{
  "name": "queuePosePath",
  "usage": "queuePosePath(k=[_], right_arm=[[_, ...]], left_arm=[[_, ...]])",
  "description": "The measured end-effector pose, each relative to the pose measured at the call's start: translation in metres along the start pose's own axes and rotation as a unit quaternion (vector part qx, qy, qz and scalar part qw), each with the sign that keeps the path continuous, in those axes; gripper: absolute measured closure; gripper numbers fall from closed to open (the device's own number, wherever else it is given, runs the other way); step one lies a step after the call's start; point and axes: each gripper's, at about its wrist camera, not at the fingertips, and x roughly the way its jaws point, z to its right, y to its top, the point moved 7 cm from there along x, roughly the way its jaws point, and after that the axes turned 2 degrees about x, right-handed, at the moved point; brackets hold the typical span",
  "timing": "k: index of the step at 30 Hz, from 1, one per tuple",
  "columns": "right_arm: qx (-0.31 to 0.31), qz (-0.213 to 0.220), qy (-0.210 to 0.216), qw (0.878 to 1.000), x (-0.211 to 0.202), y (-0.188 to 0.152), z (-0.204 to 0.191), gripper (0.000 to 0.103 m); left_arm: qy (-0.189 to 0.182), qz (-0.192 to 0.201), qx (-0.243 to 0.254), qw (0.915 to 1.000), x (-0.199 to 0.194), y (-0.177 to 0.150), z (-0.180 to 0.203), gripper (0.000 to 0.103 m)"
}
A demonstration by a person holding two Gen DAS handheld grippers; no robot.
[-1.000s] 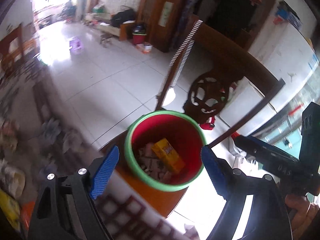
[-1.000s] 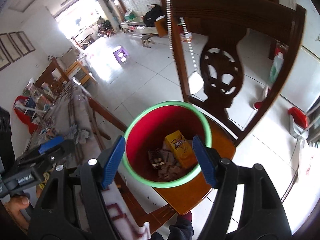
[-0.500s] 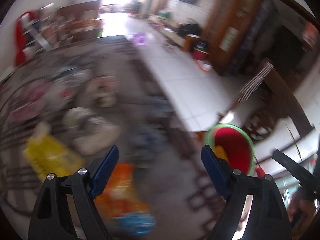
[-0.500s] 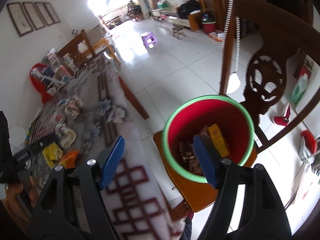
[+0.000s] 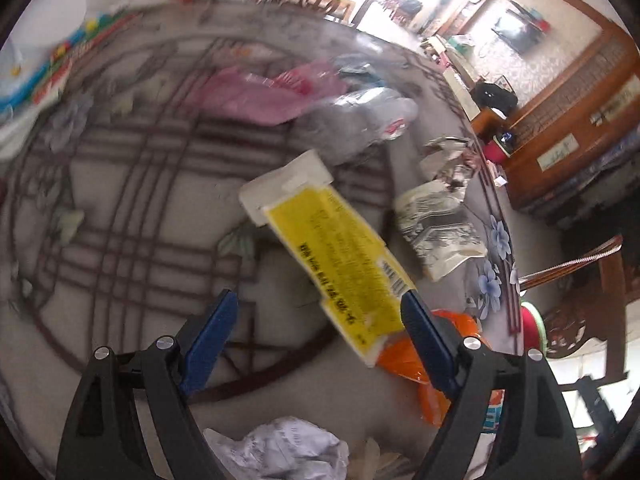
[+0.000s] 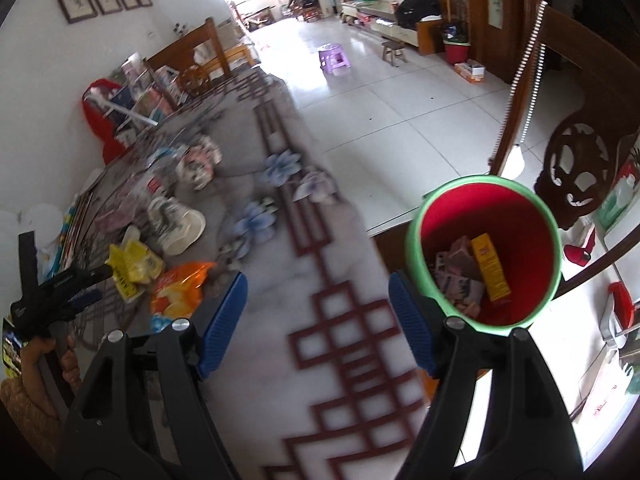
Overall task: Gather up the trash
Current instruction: 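Grasp the yellow wrapper with the left tool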
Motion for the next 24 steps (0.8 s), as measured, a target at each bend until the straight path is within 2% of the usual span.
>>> queuePosePath(k=[4, 8, 9, 11, 13, 15, 18, 24], right_arm=[[-0.007, -0.003, 0.0, 1.0, 0.001, -0.009, -0.021, 0.03], [-0.009, 0.0, -0.003, 1.0, -0.002, -0.016, -0.038, 0.03], [-0.009, 0.002, -0.005, 1.0, -0.003, -0.018, -0.042, 0.03], [-0.008, 0.006, -0.01, 1.0, -0.005, -0.021, -0.047, 0.03], [-0.003, 0.01, -0.014, 1.0, -0.007, -0.023, -0.051, 0.03], [0.005, 0.012, -0.016, 1.0, -0.006, -0.023, -0.056, 0.029], [0.008, 0.011, -0.011, 1.0, 0.0, -0.023, -0.068, 0.029], [-0.023, 0.002, 0.007, 1.0, 0.019, -0.021, -0.113, 0.029]], left_arm=[[-0.031, -0.015, -0.008, 0.9994, 0.014, 0.011, 0.007, 0.024], [-0.045, -0.03, -0.004, 0.9985, 0.033, 0.021, 0.019, 0.025], [-0.047, -0.036, -0.003, 0.9982, 0.037, 0.022, 0.019, 0.039], [-0.047, -0.057, 0.007, 0.9972, 0.047, 0.02, 0.021, 0.057], [-0.067, -0.063, 0.017, 0.9956, 0.046, 0.018, 0.023, 0.062], [-0.074, -0.063, 0.037, 0.9946, 0.042, 0.016, 0.023, 0.072], [-0.082, -0.062, 0.066, 0.9926, 0.033, 0.013, 0.017, 0.075], [-0.063, -0.078, 0.139, 0.9852, 0.015, 0.004, -0.01, 0.075]])
